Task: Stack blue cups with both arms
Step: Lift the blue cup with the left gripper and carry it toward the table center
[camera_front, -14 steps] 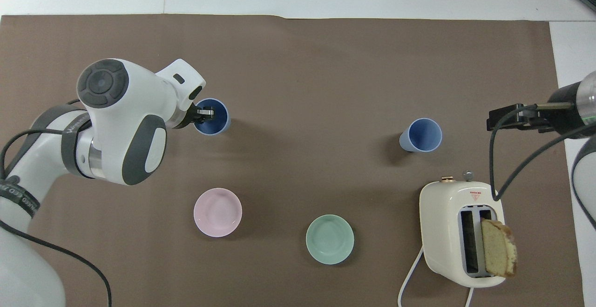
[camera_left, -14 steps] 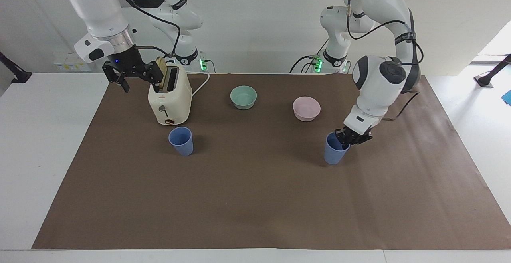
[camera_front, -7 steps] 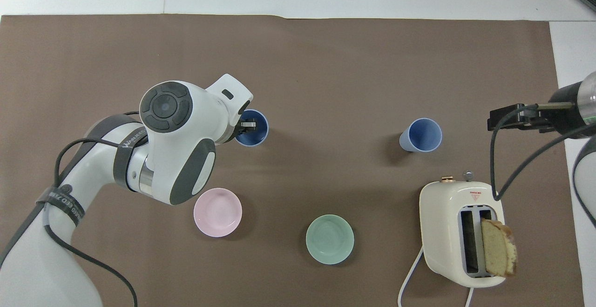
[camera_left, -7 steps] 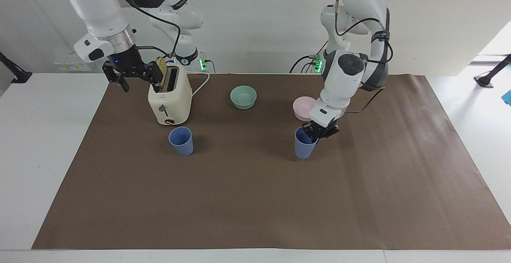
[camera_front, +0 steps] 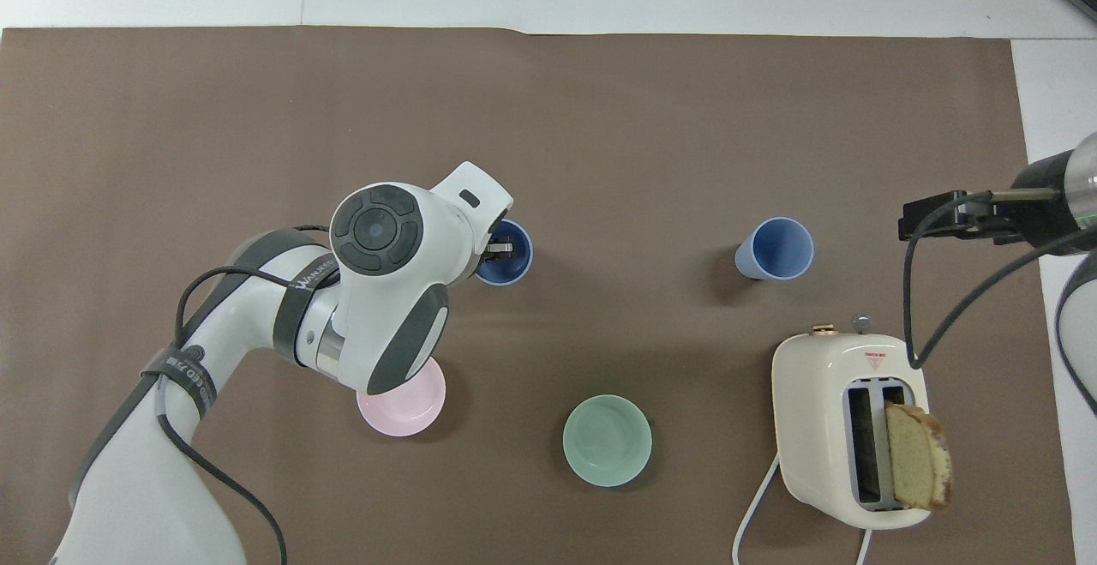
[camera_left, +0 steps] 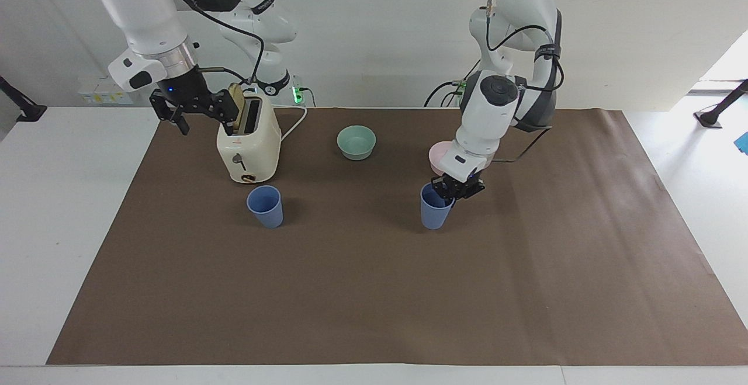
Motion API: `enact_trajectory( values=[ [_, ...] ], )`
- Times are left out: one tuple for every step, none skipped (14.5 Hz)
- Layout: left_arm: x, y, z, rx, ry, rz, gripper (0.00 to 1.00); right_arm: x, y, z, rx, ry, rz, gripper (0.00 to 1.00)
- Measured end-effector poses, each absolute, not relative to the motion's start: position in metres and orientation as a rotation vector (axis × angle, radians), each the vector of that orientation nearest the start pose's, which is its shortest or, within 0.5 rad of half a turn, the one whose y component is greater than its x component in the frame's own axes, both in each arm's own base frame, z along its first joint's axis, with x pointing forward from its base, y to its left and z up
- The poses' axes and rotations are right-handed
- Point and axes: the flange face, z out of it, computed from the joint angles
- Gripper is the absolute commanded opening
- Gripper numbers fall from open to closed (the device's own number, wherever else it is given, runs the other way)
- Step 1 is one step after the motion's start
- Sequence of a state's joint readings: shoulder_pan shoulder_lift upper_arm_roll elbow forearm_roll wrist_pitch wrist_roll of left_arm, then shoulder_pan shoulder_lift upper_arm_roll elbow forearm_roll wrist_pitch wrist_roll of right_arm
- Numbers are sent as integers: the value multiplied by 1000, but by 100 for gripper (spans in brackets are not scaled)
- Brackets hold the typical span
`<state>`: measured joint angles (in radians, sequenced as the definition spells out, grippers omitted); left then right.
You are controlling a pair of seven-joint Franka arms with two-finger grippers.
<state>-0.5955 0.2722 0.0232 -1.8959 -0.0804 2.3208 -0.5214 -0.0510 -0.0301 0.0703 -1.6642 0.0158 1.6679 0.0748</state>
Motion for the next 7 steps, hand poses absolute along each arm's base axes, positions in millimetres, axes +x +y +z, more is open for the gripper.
enact_trajectory(
  values=[
    [528, -347, 373, -3265, 8, -162, 67, 553, 13, 605, -3125, 89, -52, 100],
    [527, -348, 373, -3265, 10, -160, 98, 553, 13, 605, -3125, 89, -52, 100],
    [527, -347, 373, -3264, 8, -160, 100, 553, 13, 605, -3125, 89, -52, 100],
    [528, -346, 373, -3264, 4, -162, 100, 553, 13, 605, -3125, 89, -52, 100],
    [530, -344, 374, -3263, -2, -166, 100, 553, 13, 605, -3125, 89, -52, 100],
    [531, -342, 377, -3264, -8, -171, 100, 553, 13, 605, -3125, 89, -52, 100],
    [533, -339, 381, -3264, -15, -177, 100, 553, 13, 605, -3125, 89, -52, 100]
  ],
)
